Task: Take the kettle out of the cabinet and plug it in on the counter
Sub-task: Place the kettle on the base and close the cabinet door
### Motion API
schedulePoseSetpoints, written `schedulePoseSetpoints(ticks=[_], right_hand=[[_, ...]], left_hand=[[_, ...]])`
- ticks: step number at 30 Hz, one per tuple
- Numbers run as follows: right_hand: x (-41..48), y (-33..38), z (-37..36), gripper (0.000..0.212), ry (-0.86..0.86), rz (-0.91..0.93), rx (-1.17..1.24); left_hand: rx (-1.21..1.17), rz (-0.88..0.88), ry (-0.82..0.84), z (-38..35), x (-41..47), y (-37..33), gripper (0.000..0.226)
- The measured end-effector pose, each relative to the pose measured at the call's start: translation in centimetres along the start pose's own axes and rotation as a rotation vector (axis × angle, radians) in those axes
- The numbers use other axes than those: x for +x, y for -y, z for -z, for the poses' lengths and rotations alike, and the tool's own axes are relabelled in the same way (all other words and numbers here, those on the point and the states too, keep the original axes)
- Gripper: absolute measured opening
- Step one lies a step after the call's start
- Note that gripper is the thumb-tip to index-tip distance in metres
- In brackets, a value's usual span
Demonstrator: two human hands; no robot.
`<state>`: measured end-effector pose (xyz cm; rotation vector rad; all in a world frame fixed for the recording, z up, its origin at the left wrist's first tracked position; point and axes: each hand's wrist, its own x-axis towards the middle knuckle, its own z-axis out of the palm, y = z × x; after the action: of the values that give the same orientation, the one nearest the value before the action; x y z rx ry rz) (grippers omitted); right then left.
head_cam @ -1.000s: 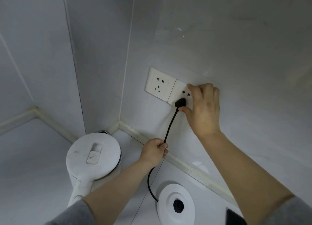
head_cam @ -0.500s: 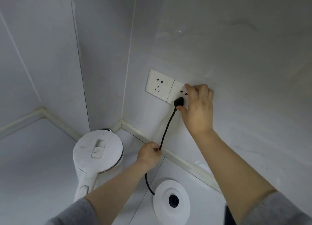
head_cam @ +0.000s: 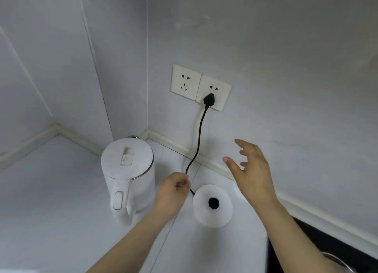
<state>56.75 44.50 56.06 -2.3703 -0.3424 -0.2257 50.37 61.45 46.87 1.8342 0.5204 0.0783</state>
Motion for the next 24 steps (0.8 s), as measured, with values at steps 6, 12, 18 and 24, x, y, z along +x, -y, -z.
schedulePoseSetpoints(ticks=[6, 12, 18, 24], right_hand=[[-6.9, -0.4, -0.8, 0.038, 0.035, -0.239, 0.249], [-11.2, -0.1, -2.4, 0.028, 0.087, -0.376, 0.362], [-13.3, 1.1, -4.7, 0.023, 0.240, -0.401, 0.412], [-13.7, 4.1, -7.7, 0.021, 0.369, -0.357, 0.428]], left_hand=[[-0.055, 0.017, -0.035, 2.5, -6.2, 0.5, 0.016], [-0.032, 0.040, -0.076, 5.4, -10.8, 2.2, 0.015], [0.037, 0.058, -0.156, 9.2, -12.8, 3.4, 0.013], [0.070, 0.082, -0.255, 12.9, -13.9, 4.7, 0.014]])
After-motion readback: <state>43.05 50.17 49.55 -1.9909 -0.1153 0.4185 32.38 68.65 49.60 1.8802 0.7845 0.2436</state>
